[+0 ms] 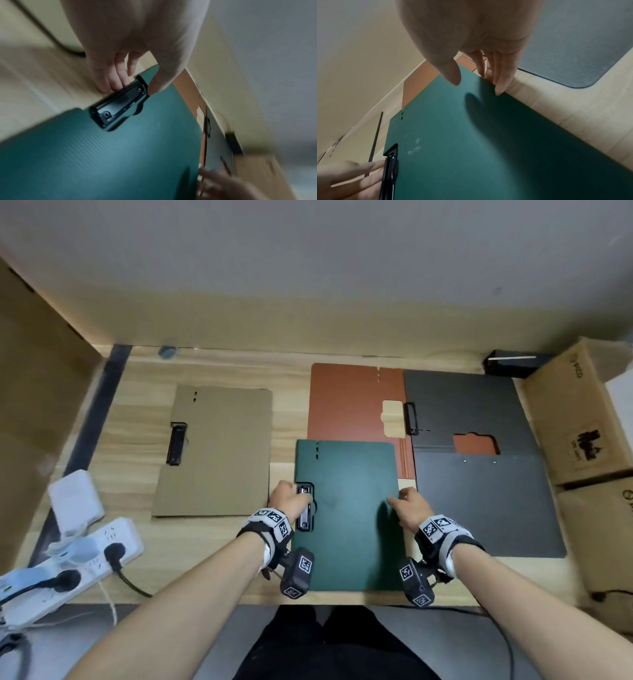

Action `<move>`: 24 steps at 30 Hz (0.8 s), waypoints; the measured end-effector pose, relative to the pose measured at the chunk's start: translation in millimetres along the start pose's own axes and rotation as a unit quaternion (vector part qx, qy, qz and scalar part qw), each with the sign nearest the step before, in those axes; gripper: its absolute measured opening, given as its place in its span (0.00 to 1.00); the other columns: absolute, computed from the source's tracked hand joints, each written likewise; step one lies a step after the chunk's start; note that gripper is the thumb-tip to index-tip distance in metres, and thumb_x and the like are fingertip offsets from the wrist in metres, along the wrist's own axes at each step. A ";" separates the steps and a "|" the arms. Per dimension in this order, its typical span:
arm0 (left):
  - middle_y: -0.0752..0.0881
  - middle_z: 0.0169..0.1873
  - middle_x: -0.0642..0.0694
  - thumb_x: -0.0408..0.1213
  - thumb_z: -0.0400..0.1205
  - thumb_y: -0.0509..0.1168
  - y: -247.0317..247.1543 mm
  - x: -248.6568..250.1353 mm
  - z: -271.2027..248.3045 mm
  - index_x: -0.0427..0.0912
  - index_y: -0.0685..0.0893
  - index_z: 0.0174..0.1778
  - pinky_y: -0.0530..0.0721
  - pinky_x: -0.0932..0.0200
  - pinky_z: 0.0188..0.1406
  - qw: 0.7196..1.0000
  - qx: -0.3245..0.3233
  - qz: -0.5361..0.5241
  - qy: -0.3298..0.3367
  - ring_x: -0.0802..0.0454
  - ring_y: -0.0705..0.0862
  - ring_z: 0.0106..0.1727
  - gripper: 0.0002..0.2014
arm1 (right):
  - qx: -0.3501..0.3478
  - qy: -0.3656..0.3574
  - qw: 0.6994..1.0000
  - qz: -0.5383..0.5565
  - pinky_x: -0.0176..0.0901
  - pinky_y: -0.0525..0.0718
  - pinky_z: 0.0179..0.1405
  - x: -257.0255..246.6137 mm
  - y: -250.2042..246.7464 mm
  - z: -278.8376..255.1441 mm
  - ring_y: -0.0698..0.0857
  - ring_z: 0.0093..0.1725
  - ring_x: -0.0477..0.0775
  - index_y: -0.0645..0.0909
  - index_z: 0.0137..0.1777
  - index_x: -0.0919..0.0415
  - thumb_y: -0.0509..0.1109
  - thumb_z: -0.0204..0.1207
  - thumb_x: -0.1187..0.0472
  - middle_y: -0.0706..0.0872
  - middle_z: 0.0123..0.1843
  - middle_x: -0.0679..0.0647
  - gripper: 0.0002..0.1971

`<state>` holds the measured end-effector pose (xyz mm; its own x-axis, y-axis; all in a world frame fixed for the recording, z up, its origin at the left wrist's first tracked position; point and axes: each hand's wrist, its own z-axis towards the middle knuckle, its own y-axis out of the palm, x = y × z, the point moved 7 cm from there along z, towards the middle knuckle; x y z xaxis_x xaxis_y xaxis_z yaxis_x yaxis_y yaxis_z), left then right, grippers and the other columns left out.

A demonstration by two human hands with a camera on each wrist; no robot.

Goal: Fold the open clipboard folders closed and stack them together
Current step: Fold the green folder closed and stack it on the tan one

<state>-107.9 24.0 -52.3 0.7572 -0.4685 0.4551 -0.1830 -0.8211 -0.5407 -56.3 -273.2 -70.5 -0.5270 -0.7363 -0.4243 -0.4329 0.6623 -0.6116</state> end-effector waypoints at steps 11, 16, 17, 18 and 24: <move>0.87 0.50 0.45 0.50 0.75 0.72 -11.2 4.2 2.2 0.41 0.78 0.55 0.84 0.49 0.55 0.988 0.043 -0.142 -0.035 0.43 0.86 0.51 0.20 | -0.087 -0.041 0.994 0.045 0.57 0.88 0.51 -5.1 5.1 23.1 0.89 0.42 0.59 0.82 0.38 0.63 0.78 0.61 0.36 0.91 0.39 0.53 0.28; 0.89 0.46 0.44 0.52 0.74 0.71 -68.4 5.7 7.8 0.43 0.82 0.50 0.87 0.48 0.54 0.990 0.080 -0.110 -0.029 0.42 0.88 0.46 0.17 | -0.075 -0.090 0.993 0.014 0.49 0.80 0.41 -74.7 9.5 4.6 0.84 0.38 0.58 0.77 0.35 0.61 0.75 0.72 0.42 0.86 0.35 0.54 0.22; 0.89 0.46 0.44 0.52 0.75 0.70 -82.5 7.5 9.9 0.43 0.81 0.49 0.86 0.49 0.53 0.990 0.088 -0.103 -0.023 0.43 0.88 0.46 0.17 | -0.077 -0.101 0.992 0.024 0.49 0.82 0.44 -89.7 14.2 2.7 0.86 0.40 0.59 0.78 0.35 0.60 0.75 0.73 0.43 0.87 0.37 0.54 0.20; 0.89 0.47 0.45 0.52 0.76 0.70 -97.5 8.5 13.1 0.43 0.80 0.49 0.85 0.51 0.52 0.990 0.097 -0.098 -0.016 0.43 0.87 0.46 0.16 | -0.082 -0.109 0.990 0.026 0.49 0.82 0.45 -103.8 20.2 1.9 0.86 0.41 0.59 0.78 0.34 0.57 0.75 0.74 0.45 0.87 0.37 0.53 0.18; 0.85 0.58 0.40 0.44 0.81 0.67 -183.9 -2.6 46.2 0.36 0.76 0.72 0.79 0.54 0.57 0.992 0.111 -0.056 0.016 0.40 0.84 0.58 0.25 | -0.079 -0.131 0.987 0.049 0.54 0.88 0.50 -175.7 77.3 18.9 0.90 0.44 0.57 0.82 0.43 0.57 0.77 0.69 0.43 0.91 0.43 0.53 0.17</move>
<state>-47.3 191.3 13.3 0.7446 -0.3915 0.5407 0.0464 -0.7777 -0.6269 16.6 -95.3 -55.9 -0.3742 -0.6640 -0.6473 -0.5091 0.7305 -0.4551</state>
